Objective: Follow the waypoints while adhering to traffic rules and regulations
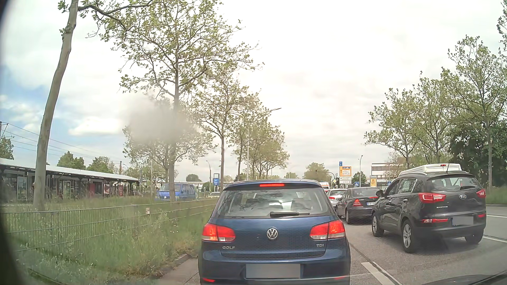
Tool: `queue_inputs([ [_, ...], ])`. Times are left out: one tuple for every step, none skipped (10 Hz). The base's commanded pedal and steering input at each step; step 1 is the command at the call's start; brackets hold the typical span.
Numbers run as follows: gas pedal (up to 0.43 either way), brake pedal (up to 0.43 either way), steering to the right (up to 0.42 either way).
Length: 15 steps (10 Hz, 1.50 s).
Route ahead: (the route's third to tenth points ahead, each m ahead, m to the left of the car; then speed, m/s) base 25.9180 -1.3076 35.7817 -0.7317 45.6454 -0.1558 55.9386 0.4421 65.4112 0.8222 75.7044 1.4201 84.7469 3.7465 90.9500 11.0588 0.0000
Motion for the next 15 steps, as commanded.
queue_inputs([
  [0.000,0.256,-0.005],
  [0.000,0.250,-0.005],
  [0.000,0.250,-0.005],
  [0.000,0.256,-0.005],
  [0.000,0.250,-0.005],
  [0.000,0.250,-0.005],
  [0.000,0.250,-0.005],
  [0.000,0.250,-0.005],
  [0.000,0.250,-0.005],
  [0.000,0.250,-0.005],
  [0.000,0.250,-0.005],
  [0.000,0.250,-0.005],
  [0.000,0.250,-0.005],
  [0.000,0.256,-0.005],
  [0.000,0.250,-0.005],
])
